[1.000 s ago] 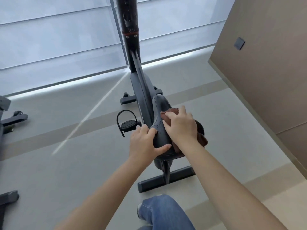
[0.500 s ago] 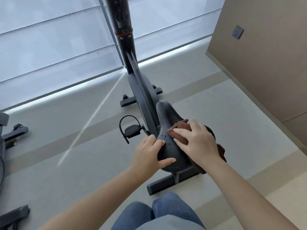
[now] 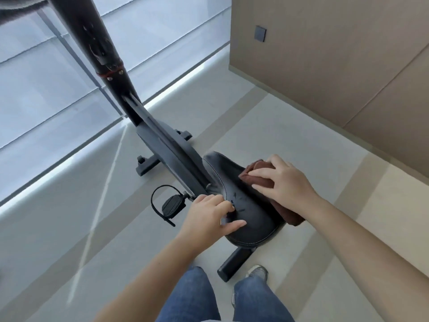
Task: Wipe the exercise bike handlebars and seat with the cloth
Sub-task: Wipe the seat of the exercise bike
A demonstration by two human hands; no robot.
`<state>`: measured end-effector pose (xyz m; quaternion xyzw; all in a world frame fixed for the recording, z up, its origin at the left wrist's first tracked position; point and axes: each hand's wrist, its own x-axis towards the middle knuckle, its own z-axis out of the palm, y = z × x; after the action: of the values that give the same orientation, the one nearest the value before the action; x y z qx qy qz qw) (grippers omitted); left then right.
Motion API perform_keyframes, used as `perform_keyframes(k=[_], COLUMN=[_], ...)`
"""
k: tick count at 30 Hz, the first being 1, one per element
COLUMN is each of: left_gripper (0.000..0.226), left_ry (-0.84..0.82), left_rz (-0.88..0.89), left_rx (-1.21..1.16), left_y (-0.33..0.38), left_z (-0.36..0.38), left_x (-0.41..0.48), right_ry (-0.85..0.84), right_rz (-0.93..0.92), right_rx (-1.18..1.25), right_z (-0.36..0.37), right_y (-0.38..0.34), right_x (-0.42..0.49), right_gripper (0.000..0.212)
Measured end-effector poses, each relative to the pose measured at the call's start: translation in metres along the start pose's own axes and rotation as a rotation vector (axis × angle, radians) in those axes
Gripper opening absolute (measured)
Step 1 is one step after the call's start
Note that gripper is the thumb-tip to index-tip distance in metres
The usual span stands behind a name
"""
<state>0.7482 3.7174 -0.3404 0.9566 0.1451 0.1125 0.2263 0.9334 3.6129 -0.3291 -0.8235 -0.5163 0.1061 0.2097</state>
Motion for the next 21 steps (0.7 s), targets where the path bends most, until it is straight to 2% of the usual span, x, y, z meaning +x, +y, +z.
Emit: perform_keyframes(k=[4, 7, 10, 14, 17, 21], left_gripper=[0.024, 0.032, 0.039, 0.037, 0.036, 0.035], left_ry=[-0.070, -0.082, -0.127, -0.156, -0.138, -0.115], left_rz=[0.067, 0.138, 0.266, 0.389, 0.428, 0.485], left_rx=[-0.113, -0.036, 0.027, -0.009, -0.038, -0.060], left_y=[-0.025, -0.047, -0.064, -0.079, -0.086, -0.092], left_z=[-0.018, -0.026, -0.023, -0.018, -0.014, -0.012], left_x=[0.026, 0.053, 0.072, 0.082, 0.087, 0.093], right_ry=[0.031, 0.137, 0.235, 0.507, 0.540, 0.575], right_rz=[0.344, 0.563, 0.621, 0.776, 0.828, 0.929], right_rx=[-0.042, -0.079, -0.122, -0.141, -0.156, -0.129], right_z=[0.000, 0.003, 0.012, 0.042, 0.058, 0.040], right_y=[0.012, 0.013, -0.010, -0.078, -0.103, -0.069], right_x=[0.037, 0.044, 0.018, -0.037, -0.049, -0.024], right_gripper=[0.030, 0.029, 0.028, 0.028, 0.026, 0.029])
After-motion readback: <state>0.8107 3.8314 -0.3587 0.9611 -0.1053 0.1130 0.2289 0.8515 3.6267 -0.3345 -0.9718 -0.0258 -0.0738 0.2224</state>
